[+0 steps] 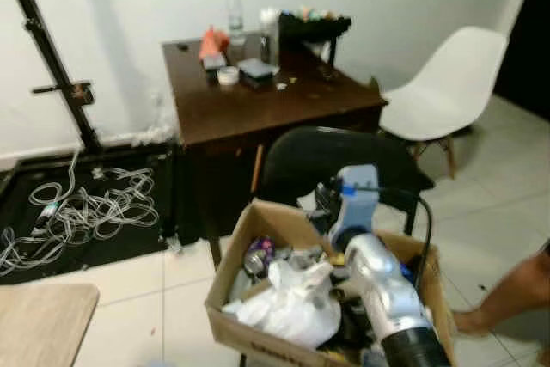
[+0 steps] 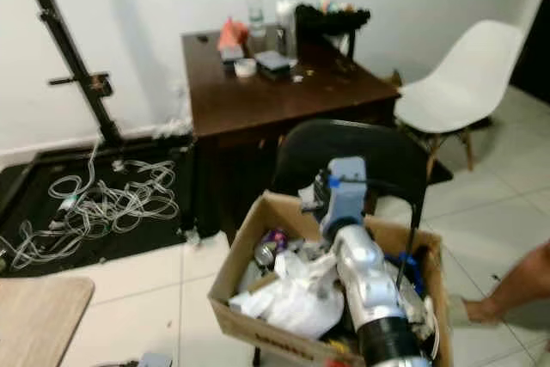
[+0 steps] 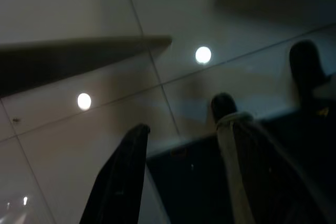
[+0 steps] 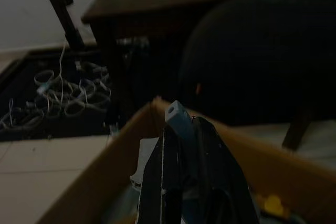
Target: Picking trash to rubbish bin
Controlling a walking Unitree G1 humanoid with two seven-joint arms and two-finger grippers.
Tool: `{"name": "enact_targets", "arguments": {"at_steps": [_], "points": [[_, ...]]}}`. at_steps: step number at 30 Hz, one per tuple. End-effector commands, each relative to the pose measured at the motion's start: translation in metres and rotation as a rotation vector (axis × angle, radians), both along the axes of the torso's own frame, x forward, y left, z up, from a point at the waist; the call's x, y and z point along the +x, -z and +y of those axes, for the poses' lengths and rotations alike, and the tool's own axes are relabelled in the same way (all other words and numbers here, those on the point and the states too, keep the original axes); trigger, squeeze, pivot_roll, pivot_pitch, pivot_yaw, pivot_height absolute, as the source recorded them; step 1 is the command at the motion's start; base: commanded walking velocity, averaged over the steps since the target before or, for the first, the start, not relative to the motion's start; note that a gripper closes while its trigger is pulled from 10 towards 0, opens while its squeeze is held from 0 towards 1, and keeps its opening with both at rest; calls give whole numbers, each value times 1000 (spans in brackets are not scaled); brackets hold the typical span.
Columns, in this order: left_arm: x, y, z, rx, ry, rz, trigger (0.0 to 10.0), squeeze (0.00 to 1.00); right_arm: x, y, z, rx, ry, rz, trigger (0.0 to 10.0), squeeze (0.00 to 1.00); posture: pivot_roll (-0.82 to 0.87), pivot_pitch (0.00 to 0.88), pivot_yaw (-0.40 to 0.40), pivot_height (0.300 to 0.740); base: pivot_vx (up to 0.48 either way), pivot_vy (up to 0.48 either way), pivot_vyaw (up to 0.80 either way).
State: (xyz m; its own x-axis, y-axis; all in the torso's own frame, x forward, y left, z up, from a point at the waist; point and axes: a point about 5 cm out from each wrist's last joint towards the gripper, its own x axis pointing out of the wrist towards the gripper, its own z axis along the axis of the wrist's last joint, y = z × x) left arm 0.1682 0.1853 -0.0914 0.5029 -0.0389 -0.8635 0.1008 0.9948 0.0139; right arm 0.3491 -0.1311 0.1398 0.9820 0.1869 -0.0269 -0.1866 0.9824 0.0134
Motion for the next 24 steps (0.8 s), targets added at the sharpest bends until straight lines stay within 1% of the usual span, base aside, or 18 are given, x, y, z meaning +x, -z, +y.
{"name": "enact_targets", "arguments": {"at_steps": [1,2,4,7,9,10,11,12,13,14,15,16,17,18,19,21,22,24], "points": [[-4,2,3,8,3,20,10000,0,-2,7,-4,-11,11,32,10000,322,-258,81,106,740,0,0,0],[-5,2,3,8,5,21,10000,0,-3,14,-8,-10,37,66,10000,1000,-258,83,107,740,0,0,0],[-5,2,3,8,6,22,10000,0,-4,17,-12,-17,60,82,10000,1000,-258,84,107,740,0,0,0],[-7,3,2,6,8,27,10000,0,-3,21,-24,-46,142,101,10000,1000,-259,86,106,740,0,0,0],[-8,3,2,5,8,28,10000,0,-2,21,-28,-56,168,103,10000,1000,-259,87,104,740,0,0,0],[-9,4,2,3,9,31,10000,0,-1,20,-41,-77,266,105,10000,1000,-259,87,104,740,0,0,0],[-9,4,2,3,9,31,10000,0,-1,20,-41,-77,266,105,10000,1000,-259,87,104,740,0,0,0],[-9,4,2,2,8,32,10000,0,0,17,-48,-79,324,88,10000,1000,-259,87,104,740,0,0,0],[-9,4,2,1,8,33,10000,0,0,15,-54,-81,369,70,10000,875,-259,87,104,740,0,0,0],[-9,4,2,1,8,33,10000,0,0,15,-54,-81,369,70,10000,875,-259,87,104,740,0,0,0],[-9,4,1,-1,7,33,10000,0,0,10,-63,-84,418,33,10000,0,-258,86,98,740,0,0,0],[-9,4,1,-5,5,34,10000,0,-1,6,-72,-102,465,7,10000,0,-256,84,94,740,0,0,0],[-9,4,-1,-14,1,35,10000,0,-7,9,-100,-147,572,-2,10000,0,-256,82,90,740,0,0,0],[-9,4,-1,-14,1,35,10000,0,-7,9,-100,-147,572,-2,10000,0,-256,82,90,740,0,0,0],[-9,4,-2,-16,-1,35,10000,0,-9,10,-108,-160,598,3,10000,0,-257,82,89,740,0,0,0],[-10,5,-2,-20,-9,43,10000,0,-17,19,-131,-208,652,40,10000,0,-259,80,87,740,0,0,0],[-10,5,-2,-20,-9,43,10000,0,-17,19,-131,-208,652,40,10000,0,-259,80,87,740,0,0,0],[-11,5,-3,-20,-10,50,10000,0,-27,30,-152,-254,712,87,10000,0,-265,82,86,740,0,0,0]]}}
